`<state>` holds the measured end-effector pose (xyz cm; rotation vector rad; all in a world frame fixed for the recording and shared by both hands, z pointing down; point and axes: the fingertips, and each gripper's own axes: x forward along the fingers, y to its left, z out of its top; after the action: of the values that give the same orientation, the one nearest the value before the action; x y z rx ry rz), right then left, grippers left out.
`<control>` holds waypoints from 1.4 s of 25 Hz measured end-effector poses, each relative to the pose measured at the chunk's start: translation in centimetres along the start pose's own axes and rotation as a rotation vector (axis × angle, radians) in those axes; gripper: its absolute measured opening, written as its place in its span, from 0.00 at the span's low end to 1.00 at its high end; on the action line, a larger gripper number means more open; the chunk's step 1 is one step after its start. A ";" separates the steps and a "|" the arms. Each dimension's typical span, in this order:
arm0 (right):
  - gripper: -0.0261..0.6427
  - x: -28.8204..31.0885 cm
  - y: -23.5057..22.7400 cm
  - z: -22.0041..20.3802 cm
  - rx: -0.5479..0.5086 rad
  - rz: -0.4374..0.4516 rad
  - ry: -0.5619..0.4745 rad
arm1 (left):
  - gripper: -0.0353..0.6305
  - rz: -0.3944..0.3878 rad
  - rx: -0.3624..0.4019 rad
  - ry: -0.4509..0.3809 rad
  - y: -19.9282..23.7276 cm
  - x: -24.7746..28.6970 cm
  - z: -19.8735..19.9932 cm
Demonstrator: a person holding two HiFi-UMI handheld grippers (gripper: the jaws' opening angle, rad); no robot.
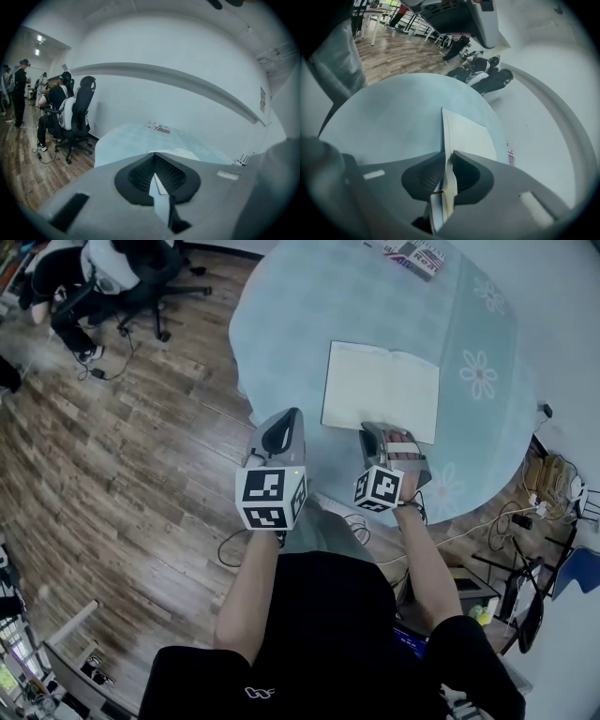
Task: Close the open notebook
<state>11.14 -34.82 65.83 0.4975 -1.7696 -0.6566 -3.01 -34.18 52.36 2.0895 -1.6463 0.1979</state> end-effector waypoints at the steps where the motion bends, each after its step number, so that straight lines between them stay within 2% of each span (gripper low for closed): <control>1: 0.12 -0.1 -0.1 0.0 0.033 0.003 -0.010 | 0.06 -0.002 0.003 0.003 -0.2 0.1 -0.1; 6: 0.11 -1.0 -1.0 -0.3 0.267 0.021 -0.081 | 0.06 -0.021 0.017 0.011 -1.5 0.2 -0.1; 16: 0.10 -3.4 -2.7 -1.9 0.911 0.025 -0.297 | 0.06 -0.072 0.055 0.015 -3.7 0.6 0.2; 21: 0.08 -4.6 -3.3 -4.2 1.247 0.013 -0.407 | 0.06 -0.090 0.042 0.019 -4.6 1.0 0.0; 28: 0.06 -4.9 -3.4 -7.0 1.565 -0.021 -0.421 | 0.06 -0.120 0.055 0.022 -5.6 1.6 0.4; 35: 0.06 -4.3 -2.8 -10.0 2.017 -0.070 -0.393 | 0.06 -0.148 0.062 0.016 -6.6 2.0 1.1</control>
<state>21.96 -36.04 63.06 1.7682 -2.2491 1.3864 3.57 -35.32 50.44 2.2397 -1.4863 0.2182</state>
